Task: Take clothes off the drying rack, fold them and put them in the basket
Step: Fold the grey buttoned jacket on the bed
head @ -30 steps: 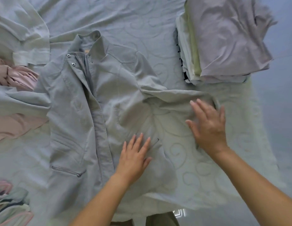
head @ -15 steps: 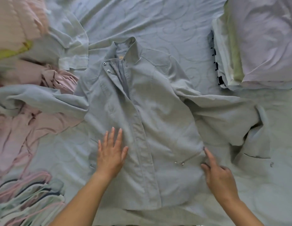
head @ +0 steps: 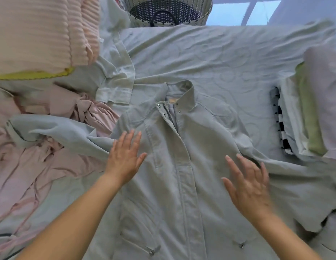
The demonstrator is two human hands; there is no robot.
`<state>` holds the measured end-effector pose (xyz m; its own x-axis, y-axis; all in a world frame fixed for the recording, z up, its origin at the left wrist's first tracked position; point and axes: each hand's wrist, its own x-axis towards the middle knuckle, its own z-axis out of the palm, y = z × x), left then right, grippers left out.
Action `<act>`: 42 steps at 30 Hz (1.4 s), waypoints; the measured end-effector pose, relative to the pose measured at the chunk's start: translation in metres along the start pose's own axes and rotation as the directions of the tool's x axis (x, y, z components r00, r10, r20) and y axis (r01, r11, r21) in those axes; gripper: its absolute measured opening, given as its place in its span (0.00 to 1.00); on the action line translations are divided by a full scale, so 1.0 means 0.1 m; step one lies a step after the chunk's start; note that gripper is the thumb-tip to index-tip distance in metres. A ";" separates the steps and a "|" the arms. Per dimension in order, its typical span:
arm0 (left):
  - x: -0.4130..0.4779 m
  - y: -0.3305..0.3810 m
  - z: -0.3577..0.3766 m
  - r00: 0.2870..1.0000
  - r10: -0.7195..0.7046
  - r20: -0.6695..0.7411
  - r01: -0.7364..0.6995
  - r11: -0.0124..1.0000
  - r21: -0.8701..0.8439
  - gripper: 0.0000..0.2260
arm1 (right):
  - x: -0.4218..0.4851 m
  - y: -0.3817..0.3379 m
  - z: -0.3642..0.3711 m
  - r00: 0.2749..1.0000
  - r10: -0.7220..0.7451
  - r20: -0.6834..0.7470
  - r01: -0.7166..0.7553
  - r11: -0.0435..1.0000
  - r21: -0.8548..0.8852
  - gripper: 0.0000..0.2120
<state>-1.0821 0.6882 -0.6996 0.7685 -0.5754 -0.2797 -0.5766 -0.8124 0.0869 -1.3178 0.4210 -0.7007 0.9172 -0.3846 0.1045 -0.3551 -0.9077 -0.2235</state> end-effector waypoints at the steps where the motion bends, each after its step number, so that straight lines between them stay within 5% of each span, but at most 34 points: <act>1: 0.13 -0.07 -0.04 1.000 0.002 -0.026 -0.002 1.000 0.003 0.29 | 0.26 -0.06 0.03 1.000 -0.015 -0.017 0.015 1.000 -0.005 0.26; 8: 0.80 -0.48 -0.23 0.982 -0.172 -0.078 0.163 0.980 -0.116 0.32 | 1.68 0.01 0.27 0.986 0.162 0.037 -0.162 0.987 0.005 0.36; 14: 1.22 -0.47 -0.02 0.983 -0.168 -0.078 0.141 0.951 -0.275 0.30 | 2.02 0.12 0.56 0.953 -0.017 0.302 0.019 1.000 -0.002 0.48; 21: 1.52 -0.38 0.06 0.950 -0.288 -0.120 0.235 0.914 -0.330 0.13 | 2.24 0.30 0.81 0.994 -0.105 0.011 0.105 0.983 -0.153 0.35; 24: 1.62 -0.44 -0.08 0.936 -0.288 -0.203 0.230 0.936 -0.267 0.13 | 2.47 0.48 0.69 0.991 -0.135 0.024 0.137 0.977 -0.166 0.32; 28: 1.84 -0.46 -0.24 0.932 -0.284 -0.226 0.261 0.957 -0.126 0.15 | 2.68 0.66 0.58 0.994 0.036 0.105 -0.012 0.975 -0.224 0.36; 33: 1.75 0.19 -0.09 0.942 -0.115 -0.316 0.061 0.983 -0.176 0.20 | 2.39 0.20 0.76 0.946 -0.233 -0.225 0.225 0.972 -0.062 0.32; 36: 1.56 0.65 0.11 0.996 0.028 -0.084 -0.039 0.989 -0.141 0.30 | 2.05 -0.12 0.88 0.926 -0.318 -0.204 0.346 0.931 0.118 0.26; 40: 1.54 0.92 0.21 0.992 -0.103 -0.079 0.047 0.852 -0.521 0.40 | 1.66 -0.36 0.98 0.983 -0.158 -0.095 0.183 0.892 0.414 0.27; 42: 1.58 0.95 0.22 0.971 -0.211 -0.117 0.089 0.762 -0.641 0.36 | 1.54 -0.51 0.97 0.982 -0.148 -0.114 0.186 0.835 0.517 0.26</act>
<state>-1.0213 0.5217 -0.7565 0.8998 -0.3983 -0.1782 -0.1939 -0.7309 0.6544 -1.1410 0.4240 -0.7670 0.9328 -0.2626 0.2467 -0.0324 -0.7430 -0.6685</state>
